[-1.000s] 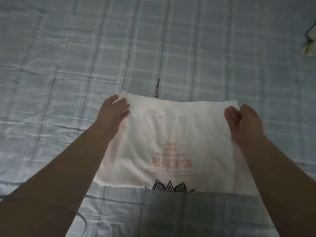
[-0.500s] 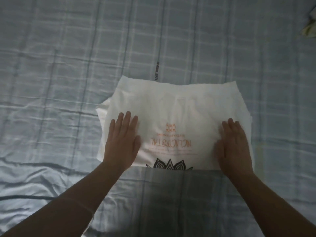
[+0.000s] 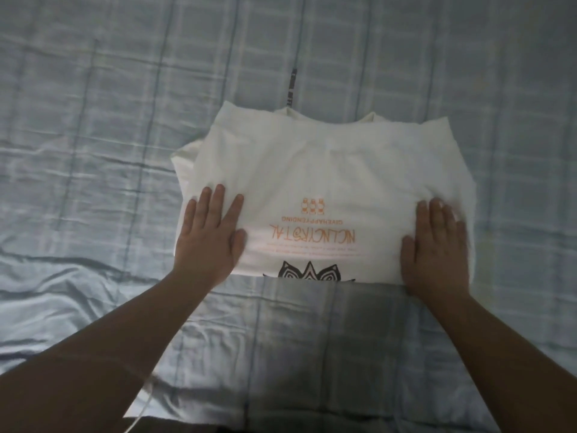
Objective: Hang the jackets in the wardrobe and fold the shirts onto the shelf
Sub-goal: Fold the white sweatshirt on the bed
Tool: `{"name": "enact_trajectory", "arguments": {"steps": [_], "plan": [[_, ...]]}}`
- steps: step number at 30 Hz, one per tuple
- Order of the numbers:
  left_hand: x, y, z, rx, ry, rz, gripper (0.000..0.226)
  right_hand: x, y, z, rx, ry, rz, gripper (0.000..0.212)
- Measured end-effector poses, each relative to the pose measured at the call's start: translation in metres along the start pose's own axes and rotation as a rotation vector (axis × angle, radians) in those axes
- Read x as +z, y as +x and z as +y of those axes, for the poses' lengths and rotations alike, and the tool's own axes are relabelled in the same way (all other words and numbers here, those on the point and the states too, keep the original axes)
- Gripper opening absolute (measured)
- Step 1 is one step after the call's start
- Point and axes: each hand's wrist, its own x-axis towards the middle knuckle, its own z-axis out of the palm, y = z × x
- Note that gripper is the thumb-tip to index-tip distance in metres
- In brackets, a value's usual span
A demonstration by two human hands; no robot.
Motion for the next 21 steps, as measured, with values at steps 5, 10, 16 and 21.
{"name": "enact_trajectory", "arguments": {"steps": [5,10,16,21], "plan": [[-0.038,0.005,0.027,-0.036,-0.024,-0.016,0.063,-0.035,0.001,0.004,0.019,0.332,0.056,0.05],[-0.077,0.042,0.105,0.121,-0.205,0.07,0.058,-0.054,-0.004,0.028,0.363,0.524,0.234,0.041],[-0.095,0.1,0.226,0.37,-0.325,0.099,0.039,-0.051,-0.013,0.051,0.776,0.737,-0.07,0.052],[-0.102,0.133,0.317,0.238,-0.513,-0.09,0.025,-0.048,-0.026,0.061,0.722,0.803,-0.24,0.043]]}}
